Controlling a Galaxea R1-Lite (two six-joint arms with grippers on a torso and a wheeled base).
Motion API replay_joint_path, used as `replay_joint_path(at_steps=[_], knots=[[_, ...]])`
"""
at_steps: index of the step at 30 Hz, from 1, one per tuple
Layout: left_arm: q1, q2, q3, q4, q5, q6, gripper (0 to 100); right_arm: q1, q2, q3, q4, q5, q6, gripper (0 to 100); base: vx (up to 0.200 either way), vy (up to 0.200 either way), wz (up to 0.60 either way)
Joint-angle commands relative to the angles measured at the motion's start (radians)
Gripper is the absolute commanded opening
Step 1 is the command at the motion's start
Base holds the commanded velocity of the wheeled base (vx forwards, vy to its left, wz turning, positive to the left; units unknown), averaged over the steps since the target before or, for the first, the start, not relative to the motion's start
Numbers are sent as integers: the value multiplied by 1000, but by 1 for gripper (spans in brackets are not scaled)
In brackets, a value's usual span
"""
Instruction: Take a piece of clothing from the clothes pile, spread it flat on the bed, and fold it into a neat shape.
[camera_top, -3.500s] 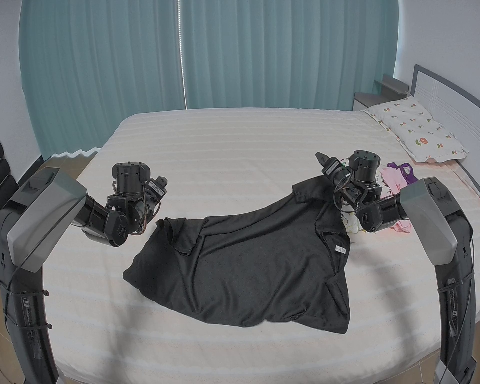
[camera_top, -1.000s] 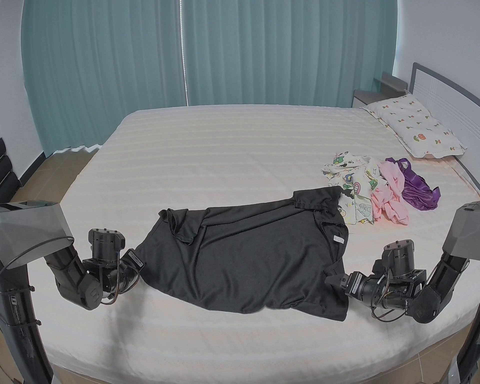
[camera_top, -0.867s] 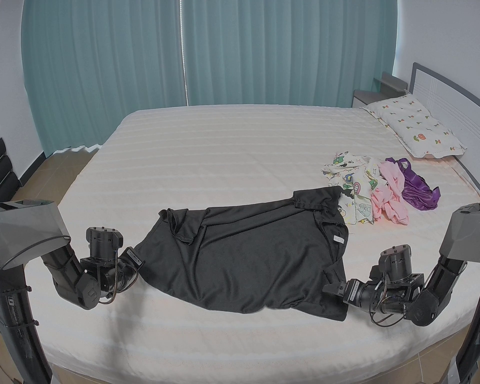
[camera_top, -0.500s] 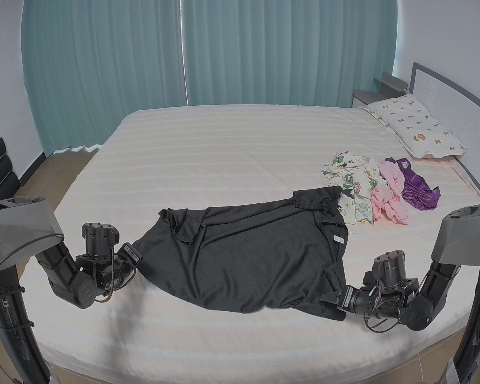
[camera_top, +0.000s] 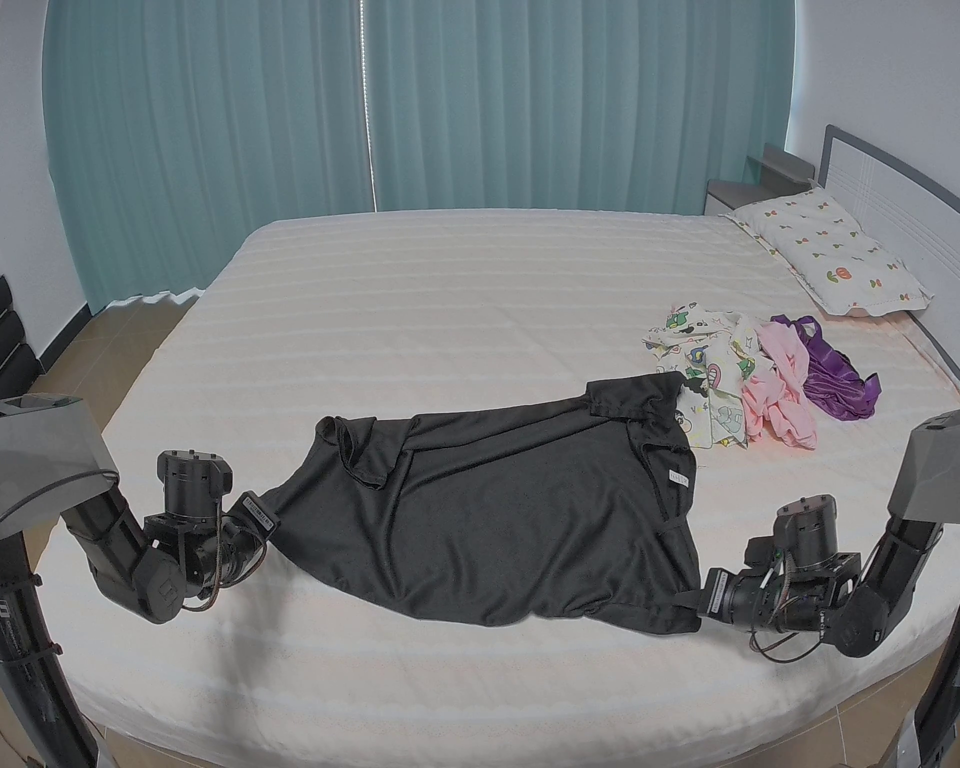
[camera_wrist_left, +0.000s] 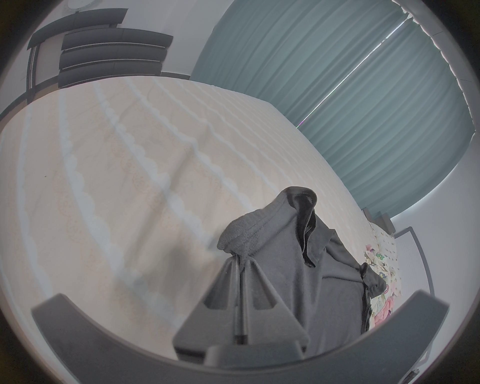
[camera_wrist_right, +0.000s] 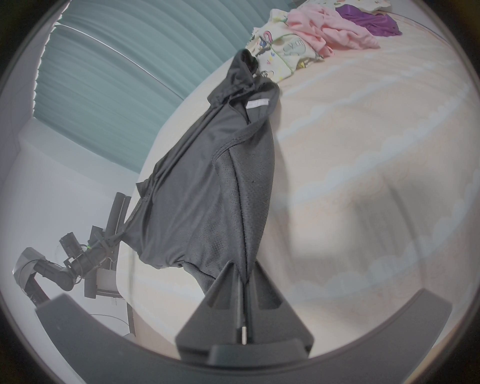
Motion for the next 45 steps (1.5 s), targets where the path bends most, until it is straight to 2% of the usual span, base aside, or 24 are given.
replay_joint_path(at_steps=[1, 3, 5, 6, 7, 11, 12, 15, 25, 30, 31, 32, 33, 36, 41, 45], knots=[[-7, -105, 81, 36, -4, 10, 0, -114, -136, 37, 43, 65, -70, 0, 0, 0, 0], [-8, -159, 89, 96, -3, 17, 0, -155, -169, 41, 95, 82, -116, 0, 0, 0, 0], [-8, -173, 92, 112, -4, 17, 0, -161, -176, 44, 103, 90, -123, 0, 0, 0, 0], [-10, -248, 97, 217, -6, 34, 0, -187, -211, 55, 134, 151, -139, 0, 0, 0, 0], [-10, -277, 98, 266, -6, 48, 0, -198, -226, 58, 138, 162, -144, 0, 0, 0, 0], [-19, -384, 109, 463, -9, 102, 0, -238, -263, 57, 168, 162, -179, 0, 0, 0, 0], [-22, -389, 111, 475, -9, 103, 0, -241, -265, 55, 174, 162, -184, 0, 0, 0, 0], [-56, -407, 131, 575, -8, 109, 0, -276, -278, 57, 252, 162, -264, 0, 0, 0, 0], [-63, -377, 166, 582, -12, 111, 0, -278, -217, 60, 295, 163, -334, 0, 0, 0, 0], [-99, -314, 212, 575, -18, 137, 0, -270, -136, 67, 292, 160, -394, 0, 0, 0, 0], [-102, -312, 216, 575, -20, 137, 100, -272, -128, 67, 290, 160, -403, 0, 0, 0, 0], [-109, -309, 221, 572, -40, 137, 100, -273, -100, 66, 284, 163, -429, 0, 0, 0, 0], [-111, -311, 221, 570, -52, 137, 100, -273, -91, 66, 283, 163, -435, 100, 0, 0, 0], [-111, -320, 216, 544, -92, 134, 100, -278, -113, 74, 281, 165, -432, 100, 0, 0, 0], [-83, -388, 239, 523, -100, 122, 100, -322, -231, 81, 281, 171, -429, 100, 0, 0, 0], [-65, -453, 246, 492, -173, 95, 100, -321, -298, 64, 278, 172, -382, 100, 0, 0, 0]])
